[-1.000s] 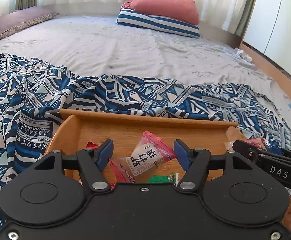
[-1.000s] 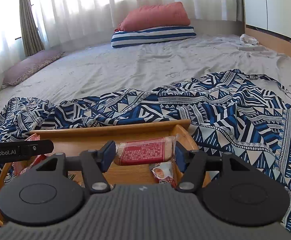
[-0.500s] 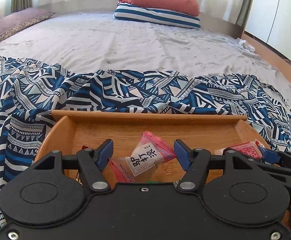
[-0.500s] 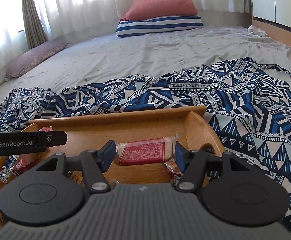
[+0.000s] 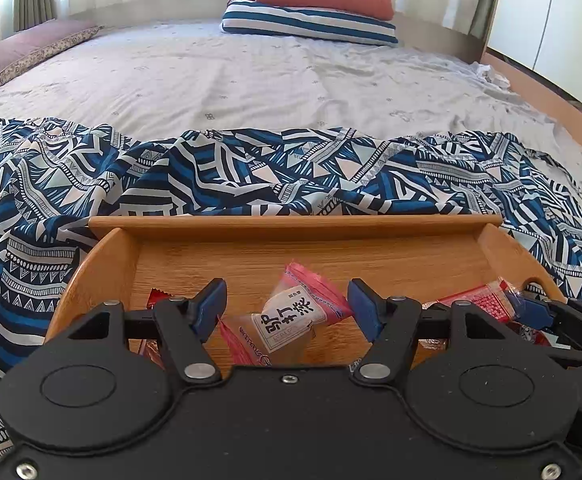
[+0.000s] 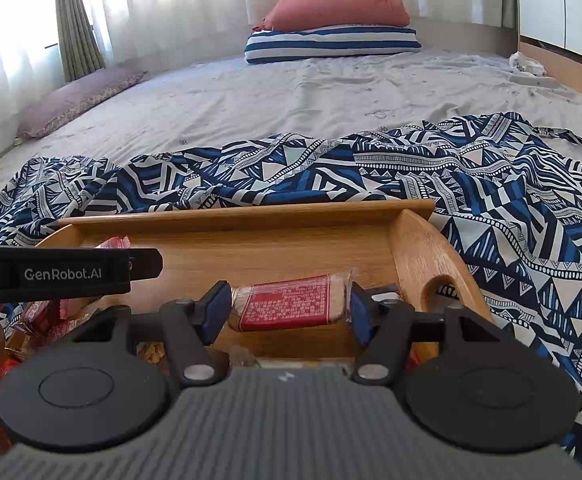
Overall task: Organize snacks
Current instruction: 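Carry the white-and-pink packet with the left tool while the right tool carries the red biscuit bar over the tray, then open the left tool over the tray while the right tool releases the red biscuit bar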
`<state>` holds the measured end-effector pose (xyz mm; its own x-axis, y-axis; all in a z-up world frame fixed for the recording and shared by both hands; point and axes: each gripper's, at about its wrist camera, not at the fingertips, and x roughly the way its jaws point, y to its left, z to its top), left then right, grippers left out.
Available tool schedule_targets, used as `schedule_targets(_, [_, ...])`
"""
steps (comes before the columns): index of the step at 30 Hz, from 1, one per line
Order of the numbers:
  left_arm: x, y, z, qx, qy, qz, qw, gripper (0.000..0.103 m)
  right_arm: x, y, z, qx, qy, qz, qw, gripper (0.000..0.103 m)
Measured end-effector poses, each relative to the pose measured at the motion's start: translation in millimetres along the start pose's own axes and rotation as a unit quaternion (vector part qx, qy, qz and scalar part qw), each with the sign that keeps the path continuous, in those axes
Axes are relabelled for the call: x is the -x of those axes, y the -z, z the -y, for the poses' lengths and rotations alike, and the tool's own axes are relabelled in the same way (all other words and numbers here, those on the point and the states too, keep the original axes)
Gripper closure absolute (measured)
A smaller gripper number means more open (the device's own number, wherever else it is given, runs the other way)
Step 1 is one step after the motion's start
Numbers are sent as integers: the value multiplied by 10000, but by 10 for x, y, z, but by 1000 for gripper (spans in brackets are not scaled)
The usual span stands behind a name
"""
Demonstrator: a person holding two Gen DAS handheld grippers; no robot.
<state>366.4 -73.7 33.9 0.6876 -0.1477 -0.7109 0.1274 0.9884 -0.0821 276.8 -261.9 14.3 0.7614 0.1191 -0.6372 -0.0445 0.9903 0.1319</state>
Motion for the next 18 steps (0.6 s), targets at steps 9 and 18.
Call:
schedule_targets(9, [-79,28,-27,-20,-15,-59,10000,38,-65,20,-39,66,-6,-31,10000,38])
schedule_targets(18, [-127,24,-40,-4,-31,-146,9999,38,-100,35,-48,74,-11,-45,10000,38])
